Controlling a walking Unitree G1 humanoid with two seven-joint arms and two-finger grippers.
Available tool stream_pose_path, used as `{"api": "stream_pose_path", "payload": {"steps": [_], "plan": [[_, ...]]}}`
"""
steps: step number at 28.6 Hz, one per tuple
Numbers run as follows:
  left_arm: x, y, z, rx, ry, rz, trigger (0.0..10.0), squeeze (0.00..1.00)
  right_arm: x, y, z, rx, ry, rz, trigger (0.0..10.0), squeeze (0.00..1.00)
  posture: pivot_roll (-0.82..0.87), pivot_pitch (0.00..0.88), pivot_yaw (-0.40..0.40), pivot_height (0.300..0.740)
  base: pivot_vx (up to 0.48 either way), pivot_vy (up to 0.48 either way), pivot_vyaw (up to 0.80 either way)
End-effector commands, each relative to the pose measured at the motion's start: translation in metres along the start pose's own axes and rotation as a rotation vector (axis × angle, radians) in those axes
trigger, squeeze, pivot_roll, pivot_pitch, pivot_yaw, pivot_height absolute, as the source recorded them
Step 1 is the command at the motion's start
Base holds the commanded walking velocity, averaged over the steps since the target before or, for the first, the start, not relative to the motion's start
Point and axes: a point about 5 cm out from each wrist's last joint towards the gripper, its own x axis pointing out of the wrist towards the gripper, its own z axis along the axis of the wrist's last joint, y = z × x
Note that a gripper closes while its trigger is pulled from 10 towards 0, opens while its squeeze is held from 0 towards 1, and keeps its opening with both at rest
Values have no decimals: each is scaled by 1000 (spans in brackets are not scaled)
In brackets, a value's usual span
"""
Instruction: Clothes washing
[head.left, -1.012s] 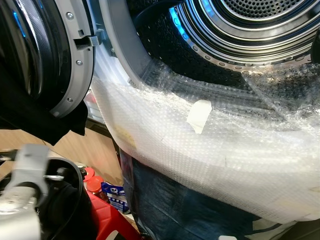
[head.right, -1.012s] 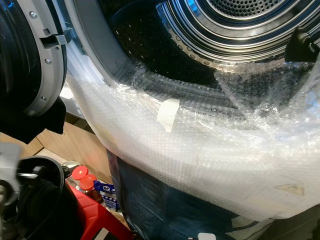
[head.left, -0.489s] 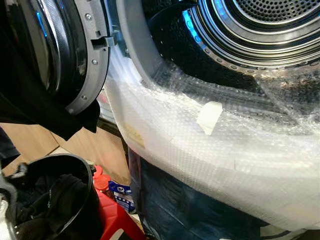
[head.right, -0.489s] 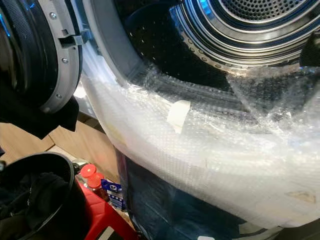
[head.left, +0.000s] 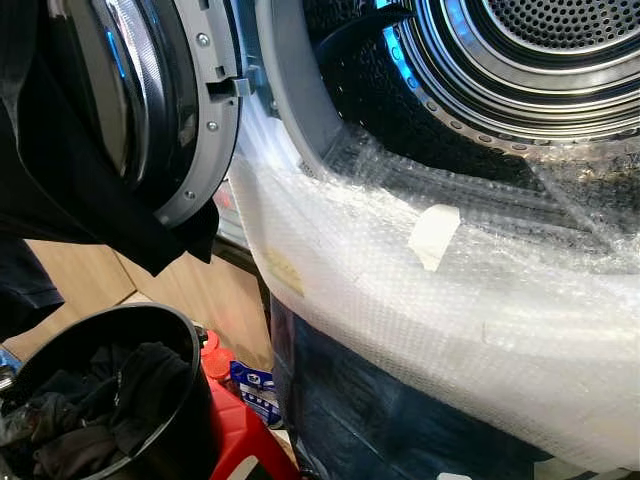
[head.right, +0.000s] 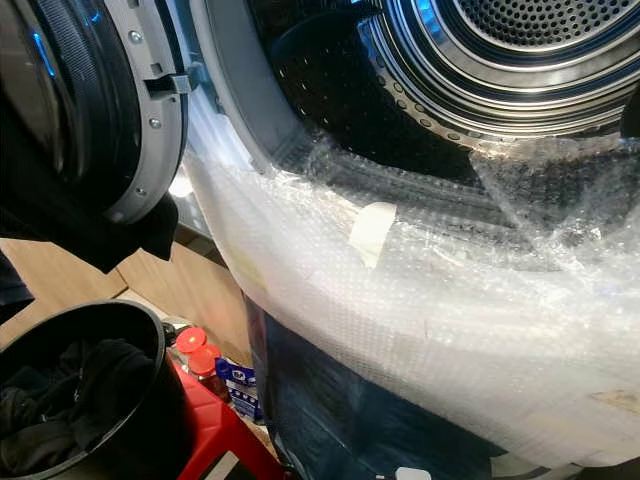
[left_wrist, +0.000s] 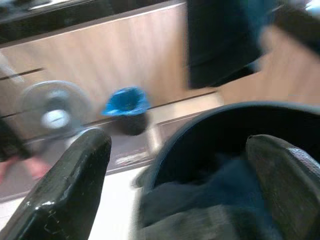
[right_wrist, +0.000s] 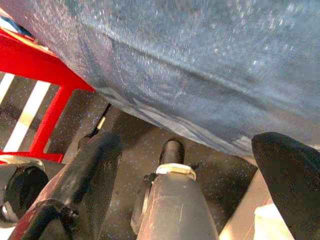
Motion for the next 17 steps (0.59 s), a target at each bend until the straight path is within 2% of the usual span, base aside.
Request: {"api": "stream_pose_path", "payload": {"steps": [1,3,12,15,17], "plan": [[0,-14,4,-14,-27,-64,10000,0,0,-1,-3,18,7,-9,10000,0,189,0,89,740,0,0,0],[-2,-19,3,-14,-24,-84,10000,0,-1,-2,-4,24,10,-14,10000,0,189,0,88,740,0,0,0],[0,-20,2,-17,-32,-86,10000,0,-1,-3,-5,25,10,-14,10000,0,189,0,88,740,0,0,0],[1,-27,-4,-14,-7,-113,10000,0,-2,-2,-13,26,28,-17,10000,0,185,0,87,740,0,0,0],[0,-27,-13,-46,33,-84,10000,0,-2,-1,-16,26,34,-16,10000,0,194,0,83,740,0,0,0]]}}
